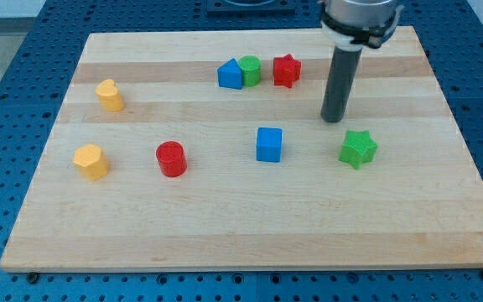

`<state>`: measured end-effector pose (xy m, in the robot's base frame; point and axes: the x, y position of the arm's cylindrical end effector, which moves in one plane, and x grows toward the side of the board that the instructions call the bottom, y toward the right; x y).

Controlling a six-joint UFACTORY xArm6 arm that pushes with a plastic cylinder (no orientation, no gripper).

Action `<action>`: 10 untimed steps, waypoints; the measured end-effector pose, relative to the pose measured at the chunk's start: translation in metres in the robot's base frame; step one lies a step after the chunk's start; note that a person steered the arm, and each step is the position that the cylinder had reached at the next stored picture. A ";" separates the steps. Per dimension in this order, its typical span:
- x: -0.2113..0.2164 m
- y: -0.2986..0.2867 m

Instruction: Move blue cube near green circle and blue triangle

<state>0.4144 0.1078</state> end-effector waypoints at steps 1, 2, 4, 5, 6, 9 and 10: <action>0.030 -0.021; 0.061 -0.030; 0.099 -0.115; 0.075 -0.126; 0.057 -0.126; 0.078 -0.069; 0.054 -0.074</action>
<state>0.4687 0.0339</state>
